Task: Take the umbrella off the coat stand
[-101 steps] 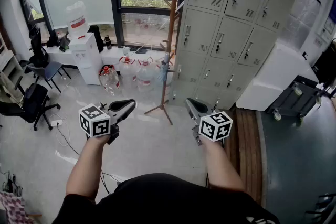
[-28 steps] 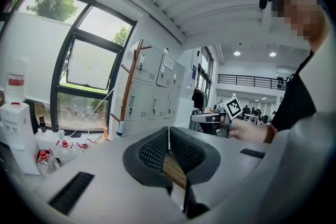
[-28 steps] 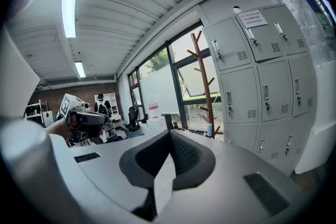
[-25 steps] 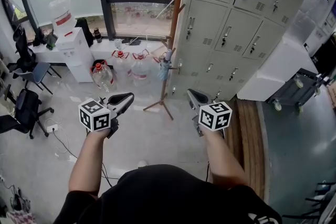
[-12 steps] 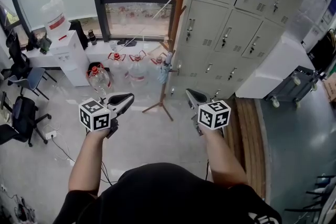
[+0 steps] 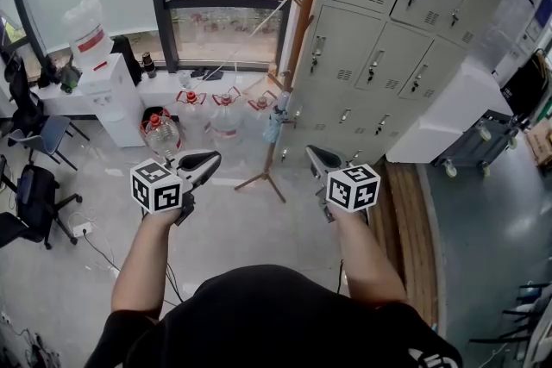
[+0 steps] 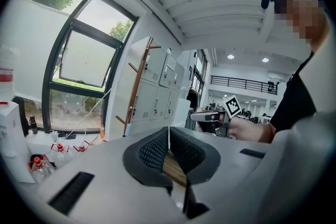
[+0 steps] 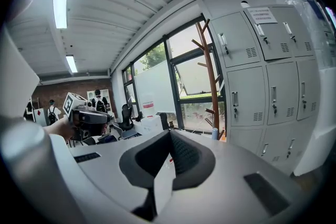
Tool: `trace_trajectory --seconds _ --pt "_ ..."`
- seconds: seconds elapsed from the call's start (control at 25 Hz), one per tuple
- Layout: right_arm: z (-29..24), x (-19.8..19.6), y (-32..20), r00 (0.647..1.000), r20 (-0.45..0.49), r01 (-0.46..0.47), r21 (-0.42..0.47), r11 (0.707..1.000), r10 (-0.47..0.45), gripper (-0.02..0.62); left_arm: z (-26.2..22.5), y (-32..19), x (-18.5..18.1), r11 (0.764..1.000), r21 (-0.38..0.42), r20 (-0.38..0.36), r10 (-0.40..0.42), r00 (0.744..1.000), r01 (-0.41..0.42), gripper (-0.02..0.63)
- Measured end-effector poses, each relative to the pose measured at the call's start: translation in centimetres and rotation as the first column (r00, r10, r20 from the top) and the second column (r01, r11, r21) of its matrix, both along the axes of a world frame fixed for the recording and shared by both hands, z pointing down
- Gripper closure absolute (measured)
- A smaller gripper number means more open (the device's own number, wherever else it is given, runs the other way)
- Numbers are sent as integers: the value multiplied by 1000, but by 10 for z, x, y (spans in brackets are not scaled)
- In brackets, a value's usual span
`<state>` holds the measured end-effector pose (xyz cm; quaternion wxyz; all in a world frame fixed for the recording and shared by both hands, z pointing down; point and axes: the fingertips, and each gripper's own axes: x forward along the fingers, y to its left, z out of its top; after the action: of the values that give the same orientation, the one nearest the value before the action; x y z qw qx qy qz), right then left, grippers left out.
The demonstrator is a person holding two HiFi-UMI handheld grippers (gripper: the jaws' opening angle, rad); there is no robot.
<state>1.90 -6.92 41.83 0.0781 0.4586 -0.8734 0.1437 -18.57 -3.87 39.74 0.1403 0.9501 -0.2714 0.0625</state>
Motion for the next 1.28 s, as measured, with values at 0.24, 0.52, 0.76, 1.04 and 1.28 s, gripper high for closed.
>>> trace_trajectory --seconds 0.24,0.52,0.76,1.04,1.28 --pt "-2 -12 -6 1000 3 -9 -2 1000 9 581 -1 -10 -17 1000 -10 -10 -3 1000 3 578" --pt "6 -17 -12 1000 8 -14 -11 1000 14 581 3 -17 -23 1000 -10 -10 3 1000 -3 578" --pt "8 -15 -25 1000 20 -21 -13 1000 21 581 5 -29 -22 1000 -19 -2 7 1000 -8 578" --pt "23 -13 -41 999 25 -19 -37 999 20 581 13 -49 -16 999 -32 5 12 1000 -12 578" --pt "26 -3 -74 999 41 -21 -37 999 22 581 19 -75 -9 999 -38 22 10 1000 -9 578"
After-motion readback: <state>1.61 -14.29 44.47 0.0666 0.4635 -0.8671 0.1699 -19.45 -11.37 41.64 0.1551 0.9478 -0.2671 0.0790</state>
